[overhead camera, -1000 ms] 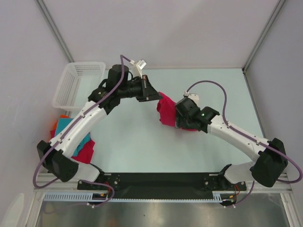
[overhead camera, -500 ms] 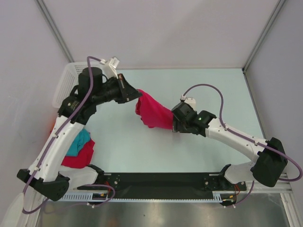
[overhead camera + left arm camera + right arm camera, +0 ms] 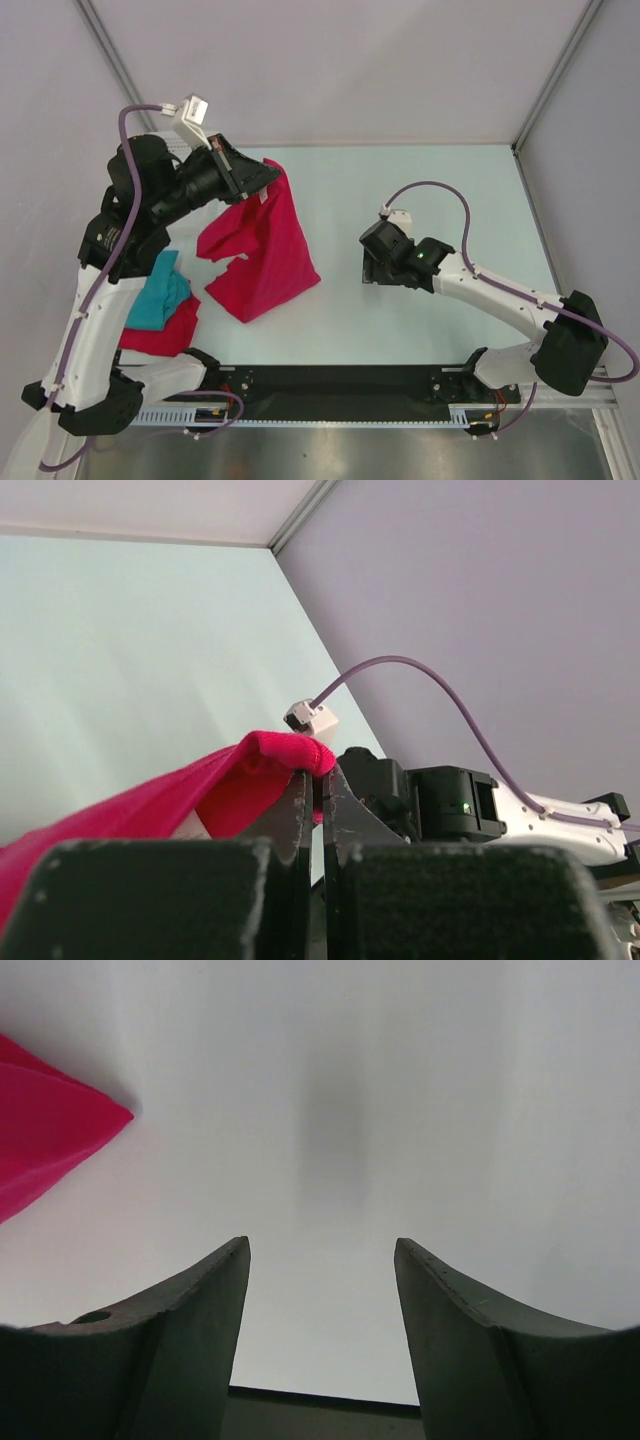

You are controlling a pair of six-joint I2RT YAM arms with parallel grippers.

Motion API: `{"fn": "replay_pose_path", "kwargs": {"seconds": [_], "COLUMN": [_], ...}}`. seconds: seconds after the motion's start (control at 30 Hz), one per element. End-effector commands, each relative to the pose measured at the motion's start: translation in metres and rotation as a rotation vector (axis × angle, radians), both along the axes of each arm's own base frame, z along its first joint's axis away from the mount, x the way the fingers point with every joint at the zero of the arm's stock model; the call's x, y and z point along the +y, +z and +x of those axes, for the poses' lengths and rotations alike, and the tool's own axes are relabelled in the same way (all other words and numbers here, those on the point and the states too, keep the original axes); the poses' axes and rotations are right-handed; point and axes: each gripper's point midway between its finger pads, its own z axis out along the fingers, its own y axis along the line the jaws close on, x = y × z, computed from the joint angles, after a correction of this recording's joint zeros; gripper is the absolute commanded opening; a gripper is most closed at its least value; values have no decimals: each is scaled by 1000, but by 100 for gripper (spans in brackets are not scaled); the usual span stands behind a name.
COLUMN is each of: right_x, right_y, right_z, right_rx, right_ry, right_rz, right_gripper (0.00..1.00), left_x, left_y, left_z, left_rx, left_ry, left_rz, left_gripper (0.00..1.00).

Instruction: Fold and stack the t-shirts

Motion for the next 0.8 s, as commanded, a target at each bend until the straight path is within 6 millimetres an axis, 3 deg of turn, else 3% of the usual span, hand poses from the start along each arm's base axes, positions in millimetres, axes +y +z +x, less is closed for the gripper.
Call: {"fn": "replay_pose_path", "kwargs": {"seconds": [0.0, 0.2, 0.3, 0.4, 0.43, 0.5, 0.53, 0.57, 0.63, 0.77], "right_x": [11, 19, 18, 21, 22, 27, 31, 34, 38, 43], "right_y": [12, 20, 24, 28, 29, 30, 31, 30, 28, 21], "right_z": [7, 6, 4, 2, 2, 2, 2, 0, 0, 1], "right_rx": [-44, -53, -65, -78, -82, -87, -89, -85, -82, -70], "right_ry": [-10, 11, 15, 30, 36, 50, 63, 74, 88, 110], "right_rz": [45, 40, 42, 57, 60, 71, 77, 76, 74, 48], "right_gripper": [65, 65, 65, 65, 65, 65, 65, 65, 65, 65], "left_x": [-9, -27, -28, -26, -26, -22, -16, -21, -20, -33], "left_y": [14, -56, -52, -26, 1, 18, 55, 53, 82, 114], "left_z": [19, 69, 81, 95, 99, 102, 94, 99, 86, 58], "left_rx": [-51, 107, 97, 59, 11, -7, -84, -65, -116, -191], "left_ry": [-5, 26, 45, 70, 81, 96, 104, 85, 57, -77], "left_rz": [-29, 72, 83, 79, 59, 67, 27, 36, -17, -121], "left_gripper": [0, 0, 0, 0, 0, 0, 0, 0, 0, 0]}}
